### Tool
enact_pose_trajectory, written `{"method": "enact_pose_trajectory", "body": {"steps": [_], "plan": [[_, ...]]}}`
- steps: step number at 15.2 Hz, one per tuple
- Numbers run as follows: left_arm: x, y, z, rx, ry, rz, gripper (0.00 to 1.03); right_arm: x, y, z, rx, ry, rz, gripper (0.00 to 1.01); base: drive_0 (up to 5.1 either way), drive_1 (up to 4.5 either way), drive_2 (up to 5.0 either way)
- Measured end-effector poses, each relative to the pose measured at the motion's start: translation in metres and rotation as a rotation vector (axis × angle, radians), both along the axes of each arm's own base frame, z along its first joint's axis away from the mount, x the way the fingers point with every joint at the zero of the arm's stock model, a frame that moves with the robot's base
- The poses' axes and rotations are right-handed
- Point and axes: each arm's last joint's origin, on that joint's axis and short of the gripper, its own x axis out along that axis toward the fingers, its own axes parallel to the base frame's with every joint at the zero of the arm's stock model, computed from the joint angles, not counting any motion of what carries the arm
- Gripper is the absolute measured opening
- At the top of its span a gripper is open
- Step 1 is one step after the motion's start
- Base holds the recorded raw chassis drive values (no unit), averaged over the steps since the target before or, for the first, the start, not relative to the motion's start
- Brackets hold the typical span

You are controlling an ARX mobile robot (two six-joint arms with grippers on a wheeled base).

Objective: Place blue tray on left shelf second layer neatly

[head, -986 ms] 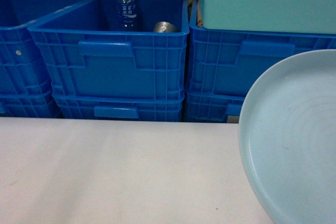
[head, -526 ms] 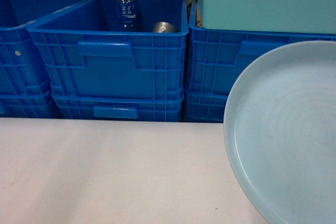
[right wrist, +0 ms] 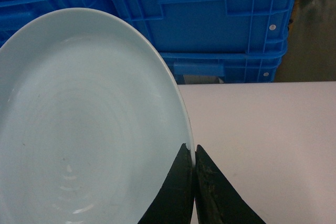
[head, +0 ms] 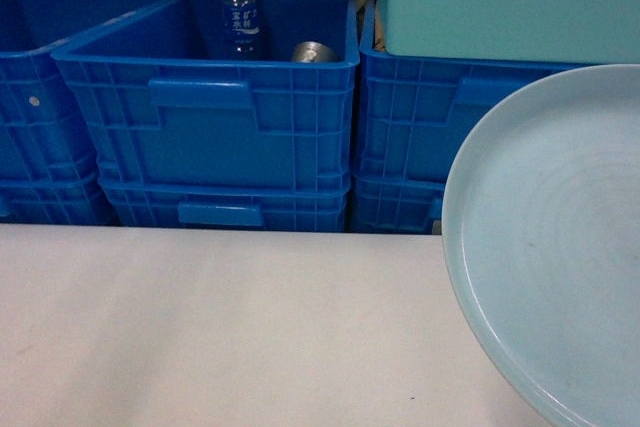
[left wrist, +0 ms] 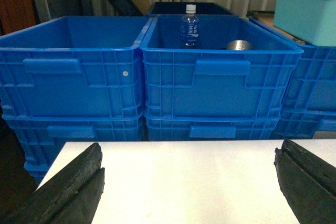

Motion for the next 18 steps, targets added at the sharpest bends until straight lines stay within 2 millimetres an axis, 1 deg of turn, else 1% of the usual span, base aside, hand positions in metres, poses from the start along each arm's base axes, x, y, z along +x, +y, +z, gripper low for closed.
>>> {"method": "enact_pose_trajectory", "body": {"steps": [15, 17, 18], "plan": [[0.0, 0.0, 0.0, 0.0, 0.0, 0.0, 0.98, 0.0, 0.0, 0.0, 0.0, 0.0, 0.0, 0.02, 0.0, 0.0, 0.0], [0.0, 0.0001, 0.0, 0.0, 0.0, 0.002, 0.98, 0.0, 0.0, 0.0, 0.0, 0.0, 0.0, 0.02, -1.8, -1.75, -1.8], [0.0, 0.0, -0.0001, 0.0, 0.002, 0.002, 0.98, -0.0001, -0.0001, -0.0003, 0.0, 0.002, -0.001, 0.02, 3.0, -5.31, -2.8]]}}
